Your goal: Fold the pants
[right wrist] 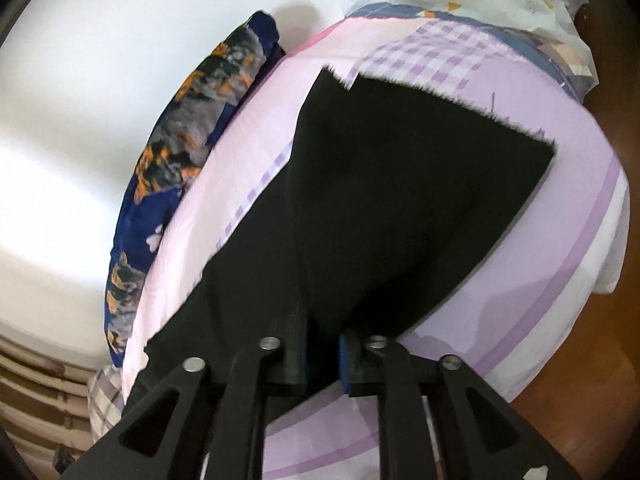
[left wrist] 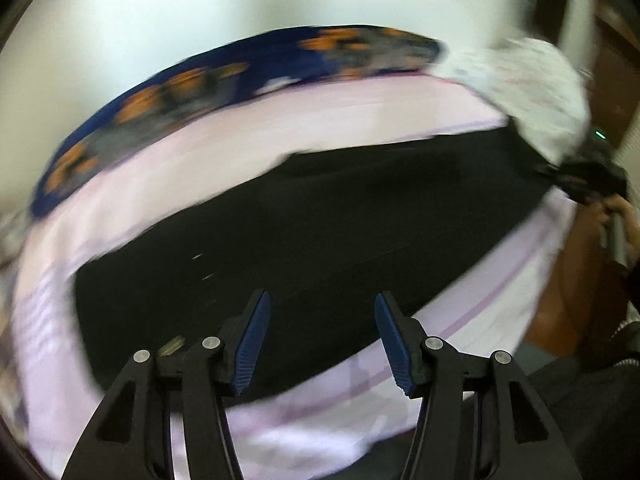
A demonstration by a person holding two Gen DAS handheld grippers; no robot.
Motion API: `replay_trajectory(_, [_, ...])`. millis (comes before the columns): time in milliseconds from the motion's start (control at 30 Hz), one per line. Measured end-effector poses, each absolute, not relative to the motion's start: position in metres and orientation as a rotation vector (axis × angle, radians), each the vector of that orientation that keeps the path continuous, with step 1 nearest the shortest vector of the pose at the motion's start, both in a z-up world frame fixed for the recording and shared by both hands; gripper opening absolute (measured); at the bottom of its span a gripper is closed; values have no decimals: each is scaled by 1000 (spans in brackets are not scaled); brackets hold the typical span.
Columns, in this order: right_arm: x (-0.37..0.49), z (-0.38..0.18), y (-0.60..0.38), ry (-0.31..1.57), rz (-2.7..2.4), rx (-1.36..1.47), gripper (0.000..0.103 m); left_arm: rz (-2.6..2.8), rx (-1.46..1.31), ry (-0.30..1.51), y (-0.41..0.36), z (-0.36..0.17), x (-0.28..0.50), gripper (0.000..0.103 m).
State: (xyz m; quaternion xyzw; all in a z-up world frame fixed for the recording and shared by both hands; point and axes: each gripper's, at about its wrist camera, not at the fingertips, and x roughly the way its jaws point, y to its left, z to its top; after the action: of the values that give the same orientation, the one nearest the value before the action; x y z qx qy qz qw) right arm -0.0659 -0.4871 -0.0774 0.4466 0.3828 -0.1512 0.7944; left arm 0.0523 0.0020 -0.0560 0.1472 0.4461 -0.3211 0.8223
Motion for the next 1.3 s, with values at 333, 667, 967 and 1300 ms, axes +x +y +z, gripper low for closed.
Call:
replay_trajectory(333, [-65, -76, -540, 769, -332, 1057, 22, -1014, 480, 955, -173, -95, 21, 56])
replay_trajectory(667, [-71, -68, -576, 735, -326, 1089, 19, -1031, 617, 927, -252, -129, 1, 56])
replay_trajectory(967, [-74, -63, -594, 748, -331, 1038, 6, -1037, 552, 976, -270, -131, 12, 12])
replay_trajectory(1300, [-76, -82, -599, 849, -314, 1073, 15, -1032, 537, 999, -273, -131, 12, 12])
